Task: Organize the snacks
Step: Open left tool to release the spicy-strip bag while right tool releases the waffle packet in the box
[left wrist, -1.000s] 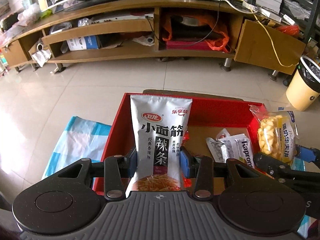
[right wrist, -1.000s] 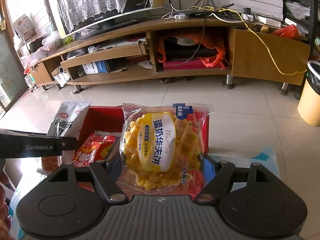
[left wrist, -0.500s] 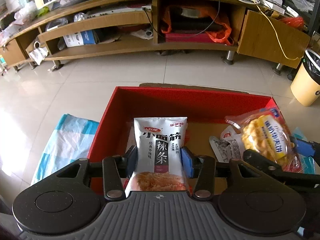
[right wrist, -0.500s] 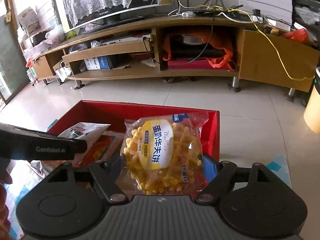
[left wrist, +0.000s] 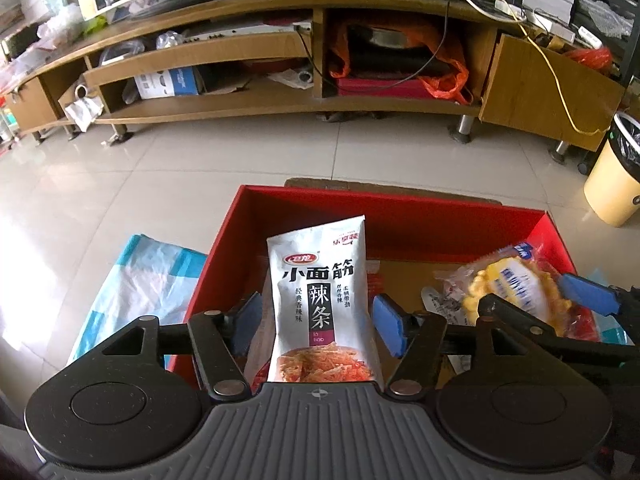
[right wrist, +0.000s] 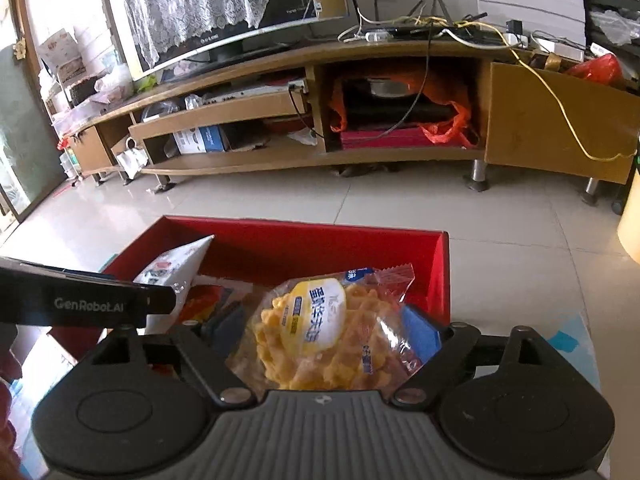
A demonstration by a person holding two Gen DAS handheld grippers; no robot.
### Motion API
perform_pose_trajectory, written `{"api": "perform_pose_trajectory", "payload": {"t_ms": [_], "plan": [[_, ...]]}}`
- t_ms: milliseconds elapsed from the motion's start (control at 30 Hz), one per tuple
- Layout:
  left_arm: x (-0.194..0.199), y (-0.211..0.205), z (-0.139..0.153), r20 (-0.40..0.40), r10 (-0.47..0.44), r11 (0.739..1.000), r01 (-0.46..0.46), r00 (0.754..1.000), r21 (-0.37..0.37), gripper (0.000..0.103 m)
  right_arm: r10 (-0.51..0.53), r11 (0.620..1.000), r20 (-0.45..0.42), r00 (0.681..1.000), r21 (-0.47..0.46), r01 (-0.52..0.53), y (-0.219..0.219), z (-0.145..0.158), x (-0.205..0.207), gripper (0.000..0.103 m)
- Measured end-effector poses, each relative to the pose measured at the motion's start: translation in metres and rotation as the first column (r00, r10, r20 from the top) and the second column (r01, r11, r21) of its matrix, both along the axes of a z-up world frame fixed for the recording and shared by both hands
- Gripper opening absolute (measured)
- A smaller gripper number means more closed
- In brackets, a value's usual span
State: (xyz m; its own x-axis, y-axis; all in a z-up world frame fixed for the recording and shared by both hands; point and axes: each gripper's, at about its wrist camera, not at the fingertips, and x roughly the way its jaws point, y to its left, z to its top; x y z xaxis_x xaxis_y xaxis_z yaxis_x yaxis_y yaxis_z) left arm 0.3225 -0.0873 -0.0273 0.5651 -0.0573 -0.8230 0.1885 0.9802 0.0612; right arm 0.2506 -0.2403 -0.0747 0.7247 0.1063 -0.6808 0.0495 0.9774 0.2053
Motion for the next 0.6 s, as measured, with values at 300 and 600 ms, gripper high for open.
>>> {"api": "perform_pose_trajectory", "payload": {"t_ms": [300, 600], "plan": [[-0.012, 0.007, 0.02, 0.006, 0.001, 1.0, 0.0, 1.0, -0.019, 0.073, -0.028, 0.999, 0.027, 0.999, 0.047, 0.027, -0.006, 0.017, -0.006, 0.081], [-0.043, 0.019, 0.037, 0.004, -0.002, 0.999, 0.002, 1.0, -0.036, 0.075, -0.054, 0.998, 0.009, 0.998, 0.043, 0.054, -0.009, 0.037, -0.03, 0.081]]}}
